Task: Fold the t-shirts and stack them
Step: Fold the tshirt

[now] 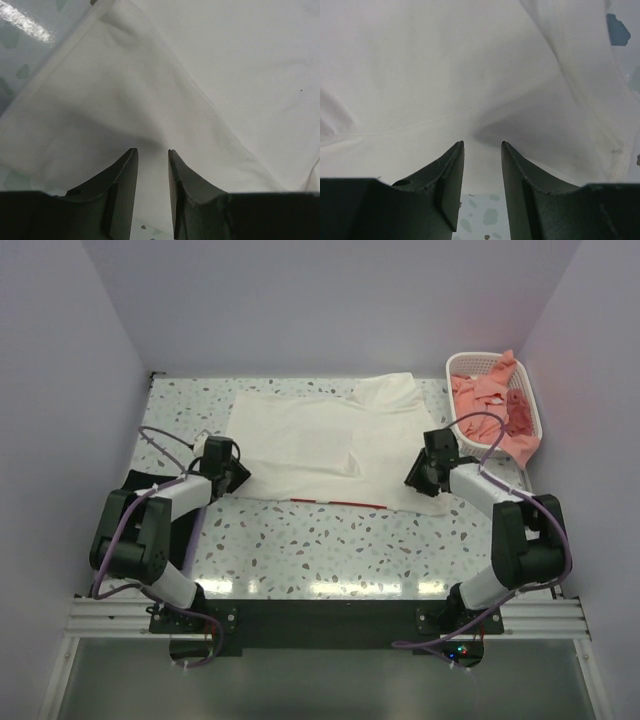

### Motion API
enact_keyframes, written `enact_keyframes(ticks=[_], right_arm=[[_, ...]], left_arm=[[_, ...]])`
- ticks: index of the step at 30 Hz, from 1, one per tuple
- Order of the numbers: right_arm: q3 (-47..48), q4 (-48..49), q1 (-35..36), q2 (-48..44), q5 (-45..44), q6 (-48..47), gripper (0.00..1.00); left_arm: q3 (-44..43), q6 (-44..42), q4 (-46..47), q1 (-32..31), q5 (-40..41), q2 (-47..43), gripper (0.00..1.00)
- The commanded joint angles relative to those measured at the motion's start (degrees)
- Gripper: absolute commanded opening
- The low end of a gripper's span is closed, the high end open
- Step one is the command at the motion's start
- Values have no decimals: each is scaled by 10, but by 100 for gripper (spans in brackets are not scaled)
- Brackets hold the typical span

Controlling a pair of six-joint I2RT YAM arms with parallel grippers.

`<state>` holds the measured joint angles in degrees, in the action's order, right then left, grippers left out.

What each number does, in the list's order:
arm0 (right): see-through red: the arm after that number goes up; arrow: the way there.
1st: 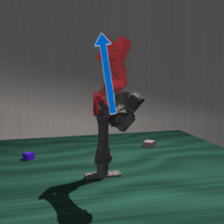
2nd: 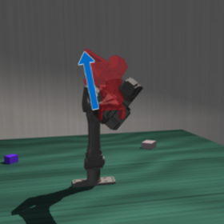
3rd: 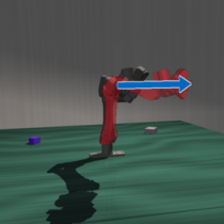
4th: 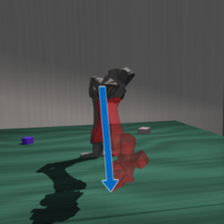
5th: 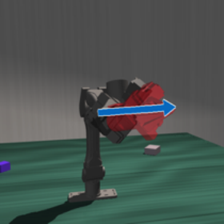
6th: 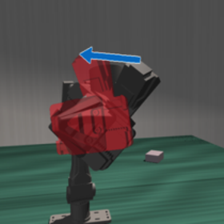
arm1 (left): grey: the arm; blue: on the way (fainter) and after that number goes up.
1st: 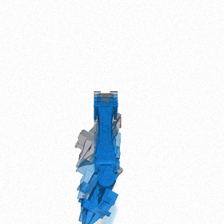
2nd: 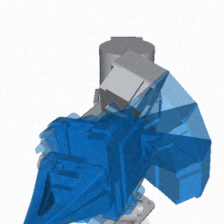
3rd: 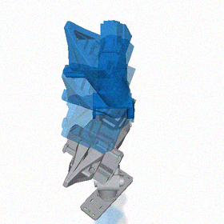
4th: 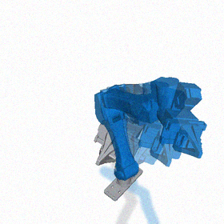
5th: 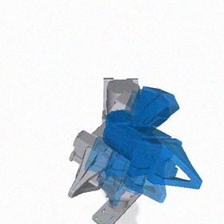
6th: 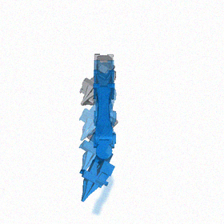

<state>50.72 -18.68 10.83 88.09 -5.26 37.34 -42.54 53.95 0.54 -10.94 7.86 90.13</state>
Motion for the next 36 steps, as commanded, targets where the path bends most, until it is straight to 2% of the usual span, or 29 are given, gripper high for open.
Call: enact_keyframes(ticks=[1, 8, 12, 16, 26, 36], right_arm=[[-26, 15, -9, 3, -19, 19, 39], [-86, 1, -18, -7, -41, 41, 39], [-106, -3, -45, -7, -20, 41, 38], [-104, -33, -69, -11, -20, 34, 37], [-152, -84, -106, -110, 9, 38, 37], [-213, -156, -107, -267, 42, 55, 37]], left_arm=[[18, -3, 21, 7, 57, -6, 35], [38, -3, -41, 5, 125, 0, 29], [61, 1, -59, -5, 133, -5, 25], [101, 15, -84, -19, 139, -46, 24], [183, 36, -142, -25, 117, -176, 24], [216, 47, -210, -30, 87, -296, 24]])
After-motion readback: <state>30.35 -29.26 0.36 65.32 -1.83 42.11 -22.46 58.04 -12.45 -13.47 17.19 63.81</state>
